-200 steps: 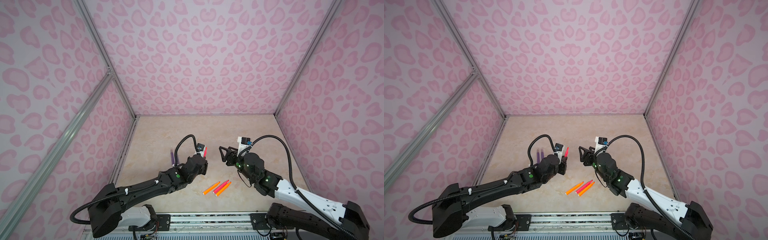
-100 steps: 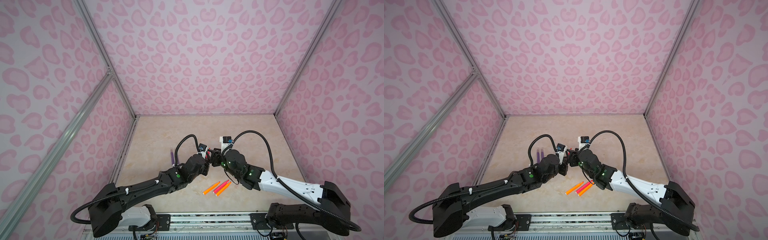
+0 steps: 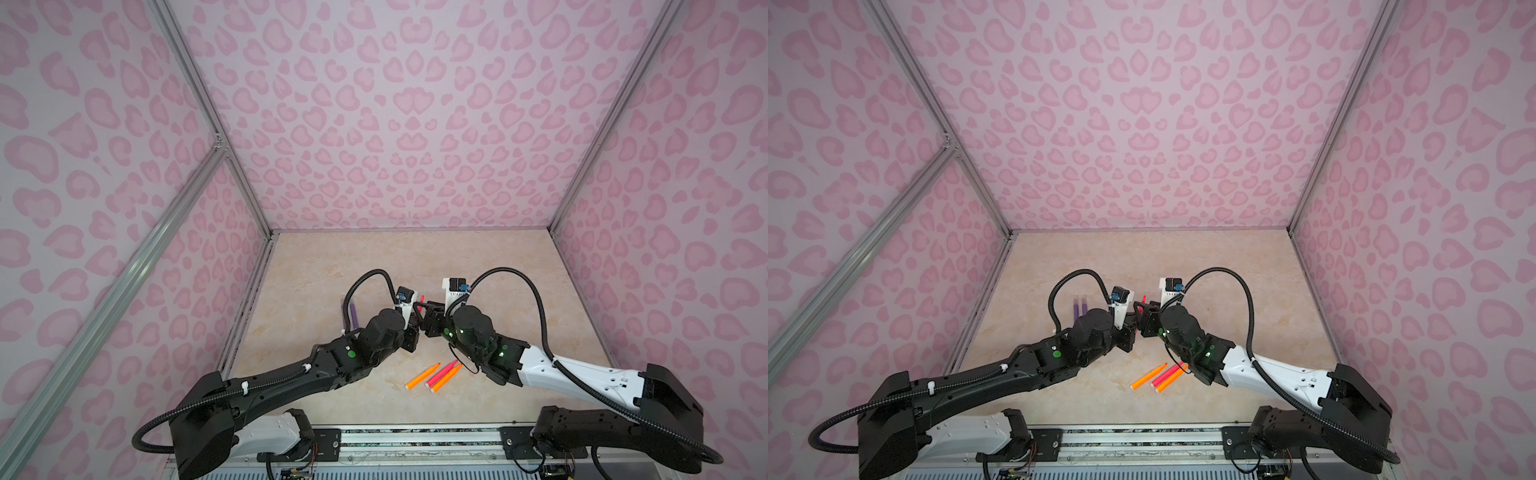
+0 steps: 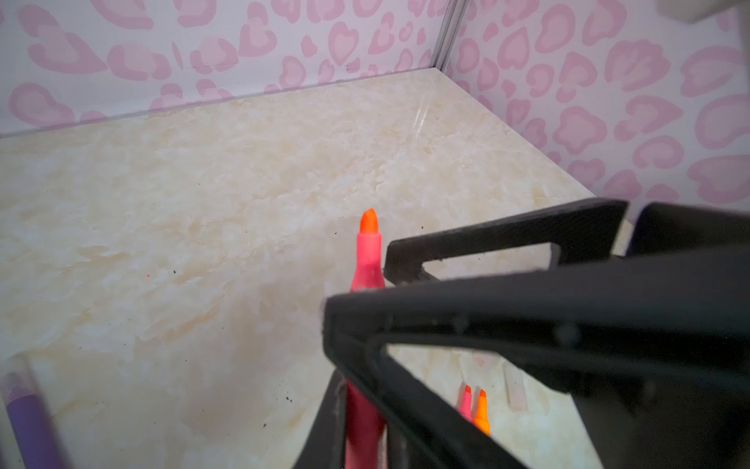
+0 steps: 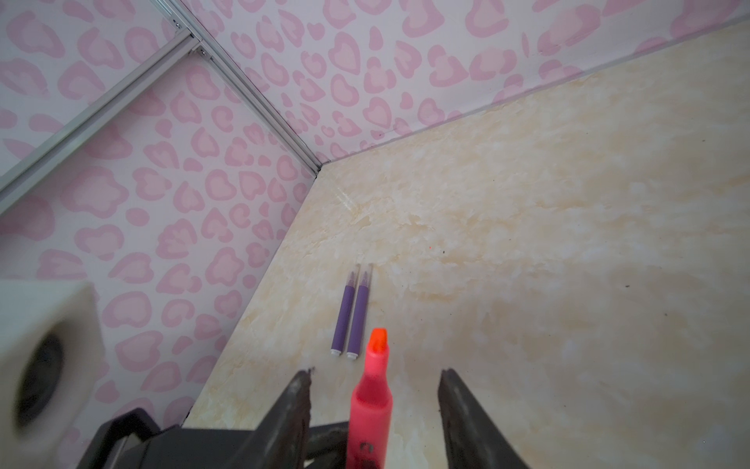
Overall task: Insert the pens into the pen caps
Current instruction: 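Bring the right gripper toward the pink highlighter tip held by the left gripper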
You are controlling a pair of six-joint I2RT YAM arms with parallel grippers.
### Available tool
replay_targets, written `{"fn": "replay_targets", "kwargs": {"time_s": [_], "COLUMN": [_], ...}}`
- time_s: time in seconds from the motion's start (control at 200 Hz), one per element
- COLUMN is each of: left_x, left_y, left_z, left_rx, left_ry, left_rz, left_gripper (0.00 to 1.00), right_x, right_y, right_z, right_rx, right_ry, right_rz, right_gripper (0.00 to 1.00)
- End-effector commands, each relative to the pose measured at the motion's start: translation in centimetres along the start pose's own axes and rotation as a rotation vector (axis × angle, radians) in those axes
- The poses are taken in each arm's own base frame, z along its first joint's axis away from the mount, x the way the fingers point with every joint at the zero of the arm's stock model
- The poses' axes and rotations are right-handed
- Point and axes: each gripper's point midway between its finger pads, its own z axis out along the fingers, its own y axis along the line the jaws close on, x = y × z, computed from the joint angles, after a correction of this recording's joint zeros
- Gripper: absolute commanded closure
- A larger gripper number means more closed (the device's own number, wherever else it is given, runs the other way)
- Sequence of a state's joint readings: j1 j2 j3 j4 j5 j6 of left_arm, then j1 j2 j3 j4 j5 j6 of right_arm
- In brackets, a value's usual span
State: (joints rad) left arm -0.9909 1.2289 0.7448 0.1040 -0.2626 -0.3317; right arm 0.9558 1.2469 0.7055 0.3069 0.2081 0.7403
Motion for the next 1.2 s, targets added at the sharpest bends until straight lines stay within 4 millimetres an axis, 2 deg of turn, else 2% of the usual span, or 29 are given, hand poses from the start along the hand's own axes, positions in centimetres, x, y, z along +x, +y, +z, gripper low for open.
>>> {"fn": "replay_targets", "kwargs": {"time_s": [0.0,0.415,0.455,0.89,1.075,1.195], "left_x": [-1.1,-1.0,-1.7,-1.6,-1.6,-1.5], "left_y": [-1.0,-2.1,-2.5,-2.5,-2.6,-2.7], "left_z": [-0.3,-1.1,-1.2,-0.9,-1.1,-1.0], "left_rx": [0.054,0.127,0.146,0.136,0.147,0.149], "left_ry": [-0.047,-0.054,-0.082,-0.069,-0.073,-0.066], "left_rz": [0.005,0.024,0.019,0.019,0.018,0.021], "left_gripper": [0.97,0.97,0.97,0.97,0.73,0.66], "right_x": [-0.1,-0.1,-0.1,0.2,0.3,0.4], "right_y": [0.2,-0.1,-0.2,0.0,0.3,0.4], "right_z": [0.1,0.0,0.0,0.0,0.0,-0.1], "right_rx": [-0.016,-0.024,-0.022,-0.034,-0.045,-0.052], "right_ry": [-0.016,-0.039,-0.039,-0.022,-0.01,-0.007], "right_rz": [0.02,0.068,0.069,0.077,0.076,0.078], "right_gripper": [0.54,0.61,0.62,0.82,0.87,0.88]}}
